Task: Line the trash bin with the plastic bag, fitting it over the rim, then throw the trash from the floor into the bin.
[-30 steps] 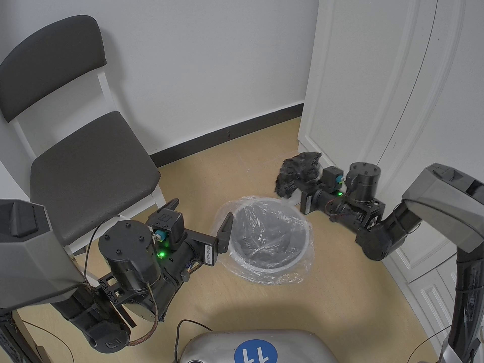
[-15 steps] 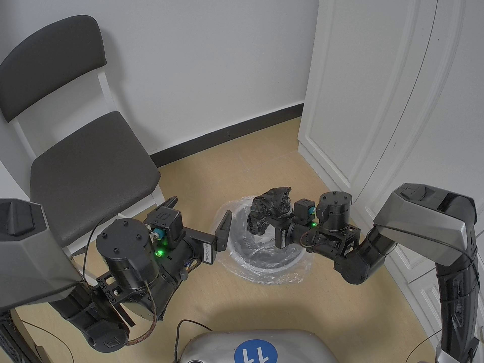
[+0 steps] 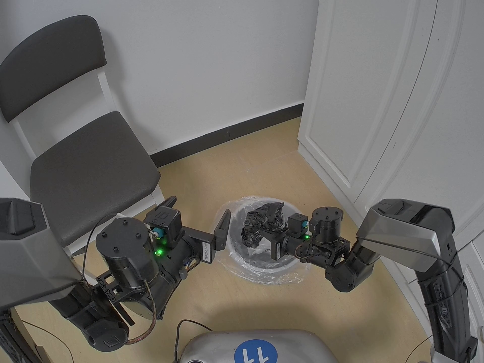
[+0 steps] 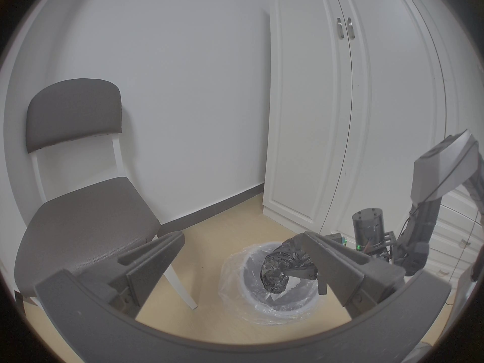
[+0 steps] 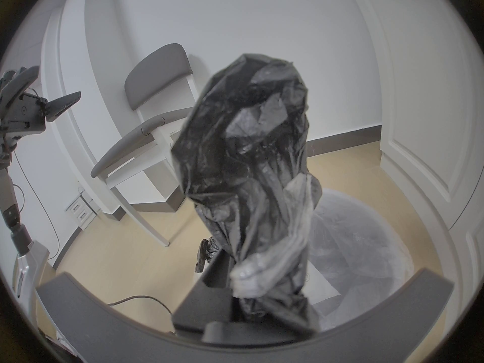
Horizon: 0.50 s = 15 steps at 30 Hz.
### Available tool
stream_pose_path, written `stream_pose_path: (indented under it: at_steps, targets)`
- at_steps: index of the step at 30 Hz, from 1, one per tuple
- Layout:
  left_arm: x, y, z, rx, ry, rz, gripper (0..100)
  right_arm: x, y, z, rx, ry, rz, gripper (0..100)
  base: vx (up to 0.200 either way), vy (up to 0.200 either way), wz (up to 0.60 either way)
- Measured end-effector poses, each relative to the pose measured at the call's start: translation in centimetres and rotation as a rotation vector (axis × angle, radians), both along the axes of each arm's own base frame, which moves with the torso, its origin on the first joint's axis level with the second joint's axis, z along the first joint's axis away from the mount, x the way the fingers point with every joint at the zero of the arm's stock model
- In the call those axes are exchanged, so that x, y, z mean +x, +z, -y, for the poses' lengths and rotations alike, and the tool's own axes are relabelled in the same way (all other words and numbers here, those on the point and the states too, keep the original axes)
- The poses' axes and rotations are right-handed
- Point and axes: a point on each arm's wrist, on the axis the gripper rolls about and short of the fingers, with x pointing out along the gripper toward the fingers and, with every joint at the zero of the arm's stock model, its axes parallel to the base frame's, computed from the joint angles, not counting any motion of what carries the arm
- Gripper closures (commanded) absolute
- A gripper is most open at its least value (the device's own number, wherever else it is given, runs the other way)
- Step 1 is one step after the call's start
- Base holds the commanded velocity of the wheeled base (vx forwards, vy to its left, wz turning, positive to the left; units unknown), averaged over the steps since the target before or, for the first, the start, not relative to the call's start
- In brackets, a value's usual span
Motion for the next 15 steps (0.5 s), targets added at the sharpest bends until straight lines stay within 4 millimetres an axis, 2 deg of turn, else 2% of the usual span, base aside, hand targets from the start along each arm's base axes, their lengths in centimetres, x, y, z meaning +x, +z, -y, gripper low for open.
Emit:
stream_pose_path:
  at_steps: [7, 15]
  targets:
    - [0.0, 0.0, 0.0, 0.002, 0.000, -0.002, 0, 1.3, -2.7, 0.7, 0.033, 0.035, 0.002, 100, 0.000, 0.000, 0.00]
    - [0.0, -0.1, 0.0, 0.003, 0.000, -0.004, 0, 1.7, -5.0, 1.3, 0.029, 0.041, -0.020, 100, 0.000, 0.000, 0.00]
